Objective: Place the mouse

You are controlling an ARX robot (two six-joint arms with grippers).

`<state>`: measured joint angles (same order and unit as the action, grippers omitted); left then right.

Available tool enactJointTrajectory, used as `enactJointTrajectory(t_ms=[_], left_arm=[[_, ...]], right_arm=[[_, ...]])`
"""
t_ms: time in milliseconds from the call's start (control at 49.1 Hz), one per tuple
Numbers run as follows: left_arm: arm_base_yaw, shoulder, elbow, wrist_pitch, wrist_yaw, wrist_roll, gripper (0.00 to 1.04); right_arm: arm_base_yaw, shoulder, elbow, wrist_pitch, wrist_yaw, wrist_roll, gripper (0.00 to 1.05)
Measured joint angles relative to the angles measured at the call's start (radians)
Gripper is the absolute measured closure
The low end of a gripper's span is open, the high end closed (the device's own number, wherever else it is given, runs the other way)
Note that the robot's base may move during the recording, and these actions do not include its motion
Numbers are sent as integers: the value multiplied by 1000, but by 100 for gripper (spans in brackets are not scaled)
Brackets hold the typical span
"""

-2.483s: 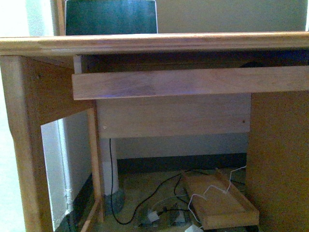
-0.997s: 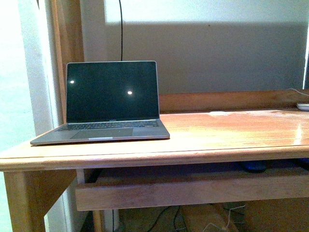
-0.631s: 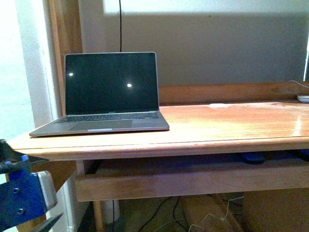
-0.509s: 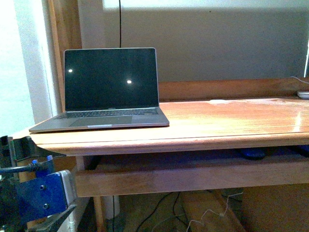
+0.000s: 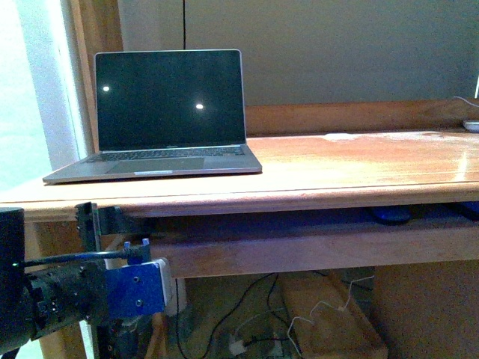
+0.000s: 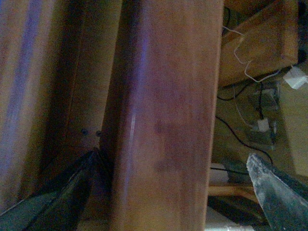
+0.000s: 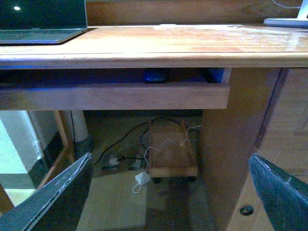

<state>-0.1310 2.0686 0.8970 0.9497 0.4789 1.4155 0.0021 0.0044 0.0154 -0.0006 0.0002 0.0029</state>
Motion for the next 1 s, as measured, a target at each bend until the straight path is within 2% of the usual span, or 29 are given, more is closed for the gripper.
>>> enactJointTrajectory(t_ms=[244, 305, 407, 529, 774, 997], left_arm=[[-2, 94, 60, 22, 6, 58, 8], [-2, 108, 70, 19, -26, 41, 8], [-12, 82, 56, -84, -84, 2, 8], [-27, 8, 32, -228, -105, -80, 8], [-47, -210, -96, -519, 0, -249, 7], [-84, -429, -230, -664, 80, -511, 7]], right_arm=[[0, 0, 0, 0, 0, 0, 7], [0, 0, 0, 0, -1, 0, 7], [0, 0, 0, 0, 0, 0, 7], [0, 0, 0, 0, 0, 0, 7], [0, 0, 0, 0, 0, 0, 7], [0, 0, 0, 0, 0, 0, 7]])
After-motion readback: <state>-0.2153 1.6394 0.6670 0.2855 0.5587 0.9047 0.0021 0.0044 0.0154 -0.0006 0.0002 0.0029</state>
